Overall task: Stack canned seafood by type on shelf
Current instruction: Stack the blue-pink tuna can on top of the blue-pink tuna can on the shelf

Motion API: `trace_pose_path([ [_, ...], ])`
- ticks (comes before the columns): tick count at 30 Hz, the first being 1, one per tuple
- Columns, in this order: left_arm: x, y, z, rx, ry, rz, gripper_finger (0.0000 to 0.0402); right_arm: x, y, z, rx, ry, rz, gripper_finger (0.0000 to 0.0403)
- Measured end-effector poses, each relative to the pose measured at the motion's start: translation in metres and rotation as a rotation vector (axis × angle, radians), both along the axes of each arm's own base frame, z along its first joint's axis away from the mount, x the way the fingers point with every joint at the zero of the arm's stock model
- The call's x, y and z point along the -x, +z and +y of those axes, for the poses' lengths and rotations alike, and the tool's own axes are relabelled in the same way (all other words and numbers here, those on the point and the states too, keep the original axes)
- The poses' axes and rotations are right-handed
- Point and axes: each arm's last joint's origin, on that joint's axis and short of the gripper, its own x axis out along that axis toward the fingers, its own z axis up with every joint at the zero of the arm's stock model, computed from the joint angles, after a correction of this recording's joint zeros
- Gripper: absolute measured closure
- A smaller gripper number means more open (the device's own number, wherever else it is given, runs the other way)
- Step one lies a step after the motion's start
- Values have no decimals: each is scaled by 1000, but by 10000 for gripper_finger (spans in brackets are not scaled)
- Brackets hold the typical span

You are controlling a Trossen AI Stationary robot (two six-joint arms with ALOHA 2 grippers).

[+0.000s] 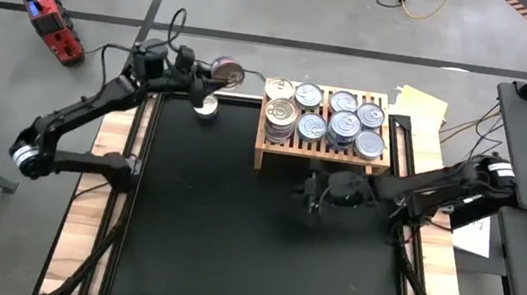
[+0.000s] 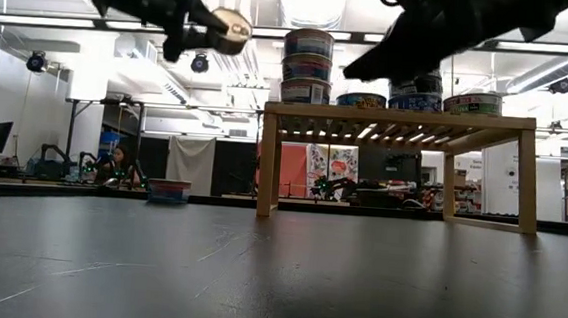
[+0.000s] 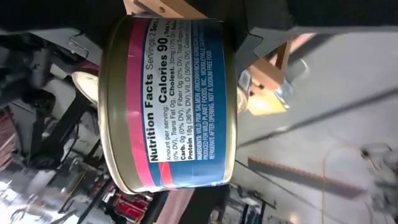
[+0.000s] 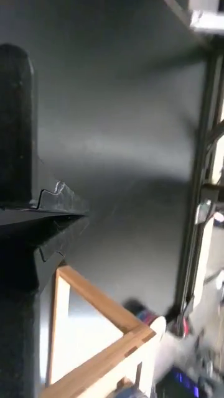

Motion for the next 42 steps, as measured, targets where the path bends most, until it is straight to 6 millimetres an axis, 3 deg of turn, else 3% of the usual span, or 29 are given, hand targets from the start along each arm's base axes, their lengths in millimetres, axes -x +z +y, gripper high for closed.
trace_pose_path([
  [6, -10, -14, 24, 236, -44, -67, 228, 21, 41, -19, -63, -29, -39, 394],
  [10, -21, 4, 33, 405, -103, -216, 228, 33, 78, -34, -195, -135, -120, 394],
  [16, -20, 25, 47, 563, -14, -334, 228, 41, 105, -55, -273, -247, -173, 394],
  [23, -31, 8, 62, 716, -47, -300, 228, 41, 113, -62, -260, -347, -140, 394],
  [28, -40, -15, 75, 826, -92, -242, 228, 45, 128, -62, -278, -368, -188, 394],
  [30, -44, -21, 79, 850, -122, -222, 228, 47, 138, -64, -292, -468, -246, 394],
  [34, -52, -22, 87, 853, -159, -222, 228, 48, 145, -70, -271, -682, -317, 394],
  [42, -69, -15, 117, 942, -253, -206, 228, 37, 136, -75, -374, -829, -363, 394],
])
